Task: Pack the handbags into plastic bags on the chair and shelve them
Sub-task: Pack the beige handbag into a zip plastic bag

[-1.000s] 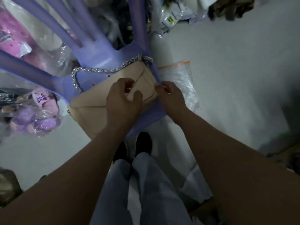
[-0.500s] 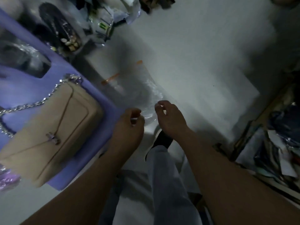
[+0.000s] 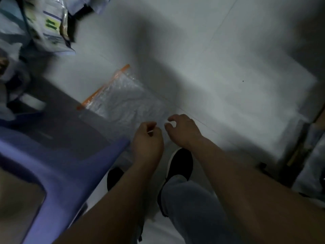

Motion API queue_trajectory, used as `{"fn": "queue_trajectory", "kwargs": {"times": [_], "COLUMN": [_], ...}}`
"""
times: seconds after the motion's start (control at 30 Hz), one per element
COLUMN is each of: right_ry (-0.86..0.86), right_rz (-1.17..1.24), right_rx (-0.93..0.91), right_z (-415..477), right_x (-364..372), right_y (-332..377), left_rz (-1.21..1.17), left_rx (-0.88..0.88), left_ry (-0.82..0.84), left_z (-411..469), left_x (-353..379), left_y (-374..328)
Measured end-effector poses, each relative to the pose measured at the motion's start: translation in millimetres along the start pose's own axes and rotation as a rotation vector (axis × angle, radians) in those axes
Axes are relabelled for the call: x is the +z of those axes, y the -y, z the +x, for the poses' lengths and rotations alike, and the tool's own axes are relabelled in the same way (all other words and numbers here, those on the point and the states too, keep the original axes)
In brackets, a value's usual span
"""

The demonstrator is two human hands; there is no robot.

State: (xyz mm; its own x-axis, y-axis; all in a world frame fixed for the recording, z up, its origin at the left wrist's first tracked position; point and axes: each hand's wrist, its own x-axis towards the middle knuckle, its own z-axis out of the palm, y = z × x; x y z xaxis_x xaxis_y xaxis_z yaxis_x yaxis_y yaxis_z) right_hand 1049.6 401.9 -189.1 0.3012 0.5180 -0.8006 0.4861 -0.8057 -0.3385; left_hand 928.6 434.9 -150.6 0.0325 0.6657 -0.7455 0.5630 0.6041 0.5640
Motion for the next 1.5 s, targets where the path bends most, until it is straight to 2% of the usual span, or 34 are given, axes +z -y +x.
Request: {"fn": "queue_trajectory", "kwargs": {"times": [0.2, 0.37, 0.53, 0.67, 0.77, 0.9, 1.07, 1.13, 1.2, 1.23, 1.3, 1.33, 1.43, 1.5], "right_ry": [0.013, 0.013, 0.149, 0.105, 0.025, 0.018, 0.049, 0.03, -0.023, -0.001, 0.16, 0.192, 0.087, 0.012], "right_rz": [0.062, -0.101, -0.267, -0.162, -0.206, -0.271, -0.222, -0.111, 0.141, 0.326, 0.866, 0.978, 0.899, 0.814], "right_rx": [-0.003, -0.03, -0.043, 0.015, 0.01, -0.007, -0.028, -0.049, -0.032, 0.021, 0.182, 0.266, 0.311, 0.241], "right_z": [66.7, 98.7, 114.8, 111.1, 105.4, 107.3, 101.4, 97.3, 93.0, 90.2, 87.0, 88.6, 87.4, 91.0], "right_x": [42.4, 66.2, 90.4, 93.1, 88.9, 100.4, 104.8, 105.7, 106.0, 103.3, 102.9, 106.0, 111.7, 109.0], "right_y": [-12.3, -18.3, -13.5, -6.8, -6.5, -9.7, -0.1, 2.8, 9.1, 14.7, 29.6, 32.3, 37.1, 34.6], "left_rz": [-0.023, -0.017, -0.024, -0.043, -0.054, -0.04, -0.068, -0.086, -0.088, -0.089, -0.092, -0.097, -0.141, -0.213], "left_rx": [-0.072, -0.079, -0.11, -0.138, -0.133, -0.129, -0.158, -0.175, -0.191, -0.2, -0.212, -0.212, -0.229, -0.269], "left_ry": [-0.083, -0.163, -0.225, -0.251, -0.261, -0.271, -0.239, -0.215, -0.207, -0.211, -0.219, -0.221, -0.246, -0.244], "left_z": [72.2, 113.5, 122.7, 127.0, 130.1, 133.0, 133.2, 131.6, 130.0, 129.4, 128.6, 128.3, 132.1, 133.6], "left_x": [21.4, 20.3, 21.6, 21.1, 20.2, 17.1, 20.6, 22.9, 23.8, 23.5, 23.2, 23.2, 22.1, 22.1], "left_y": [27.6, 33.4, 43.5, 46.9, 50.0, 52.4, 53.7, 54.4, 55.6, 55.6, 56.2, 54.5, 47.2, 42.7]}}
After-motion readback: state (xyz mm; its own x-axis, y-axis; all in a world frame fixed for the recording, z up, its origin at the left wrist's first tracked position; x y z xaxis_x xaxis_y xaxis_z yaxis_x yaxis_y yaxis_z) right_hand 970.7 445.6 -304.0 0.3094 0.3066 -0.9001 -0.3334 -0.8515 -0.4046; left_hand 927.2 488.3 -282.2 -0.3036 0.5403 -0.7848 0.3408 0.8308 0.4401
